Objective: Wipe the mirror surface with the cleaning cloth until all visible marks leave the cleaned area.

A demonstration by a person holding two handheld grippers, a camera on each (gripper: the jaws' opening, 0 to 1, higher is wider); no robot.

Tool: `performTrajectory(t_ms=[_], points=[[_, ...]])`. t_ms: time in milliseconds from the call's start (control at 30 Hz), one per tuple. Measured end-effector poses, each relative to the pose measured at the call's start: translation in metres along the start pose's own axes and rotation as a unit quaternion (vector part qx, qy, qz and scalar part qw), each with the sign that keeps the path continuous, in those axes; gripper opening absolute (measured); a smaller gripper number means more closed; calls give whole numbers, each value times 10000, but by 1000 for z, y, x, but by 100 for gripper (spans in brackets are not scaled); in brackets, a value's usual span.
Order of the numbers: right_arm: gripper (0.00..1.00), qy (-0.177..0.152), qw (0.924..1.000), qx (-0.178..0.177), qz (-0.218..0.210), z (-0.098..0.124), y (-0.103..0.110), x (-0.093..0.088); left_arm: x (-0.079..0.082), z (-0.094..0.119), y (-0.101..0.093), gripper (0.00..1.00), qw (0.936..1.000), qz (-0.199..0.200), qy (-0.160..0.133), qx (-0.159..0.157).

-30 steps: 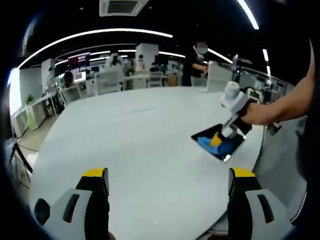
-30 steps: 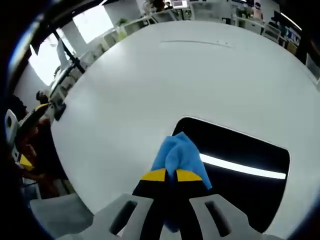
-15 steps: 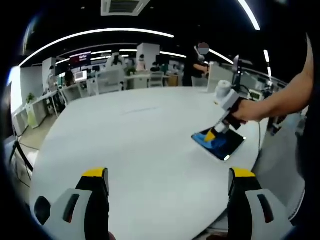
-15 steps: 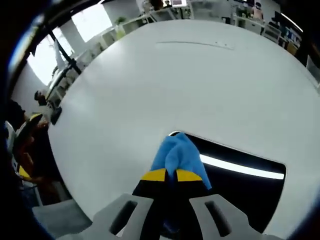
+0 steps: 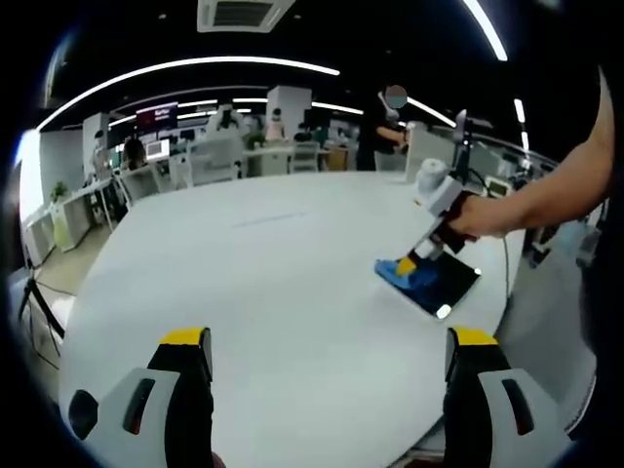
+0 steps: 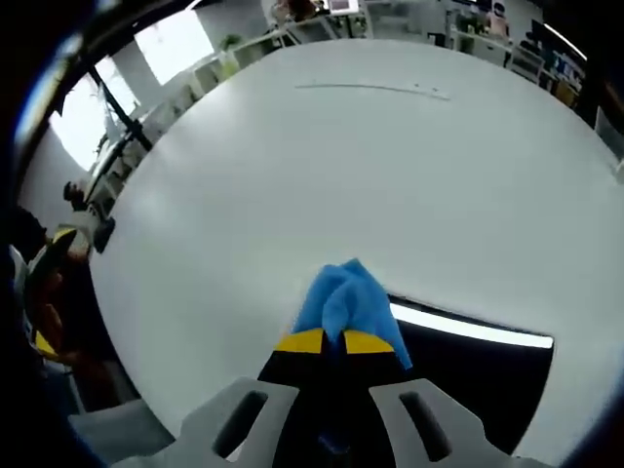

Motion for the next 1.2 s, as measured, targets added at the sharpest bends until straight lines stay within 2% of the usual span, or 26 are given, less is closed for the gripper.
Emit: performTrajectory(t_ms=[167, 467, 833, 1200], points=[[0, -78, 9999, -70, 74, 3, -2, 3, -3, 0, 0, 100, 10000, -28, 56, -7], [0, -71, 10000, 10, 14, 2, -3, 5, -9, 0, -4, 100, 9999, -30, 121, -89], [0, -121, 9999, -10, 108, -3, -4, 14, -8, 2, -3, 100, 10000, 47, 47, -66], [0, -97, 9999, 29, 137, 8, -5, 10, -8, 2, -5, 100, 10000, 53, 76, -31]])
Point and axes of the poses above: the point that each gripper's makers call its tool centre point, and the gripper's own axes: z roughly backward along the fingers, y roughly to its left, x roughly out of its top, the point moved 5 cm from there along z, roughly backward along the fingers, and after that the axes turned 5 degrees about -x, right-handed, at the moved point
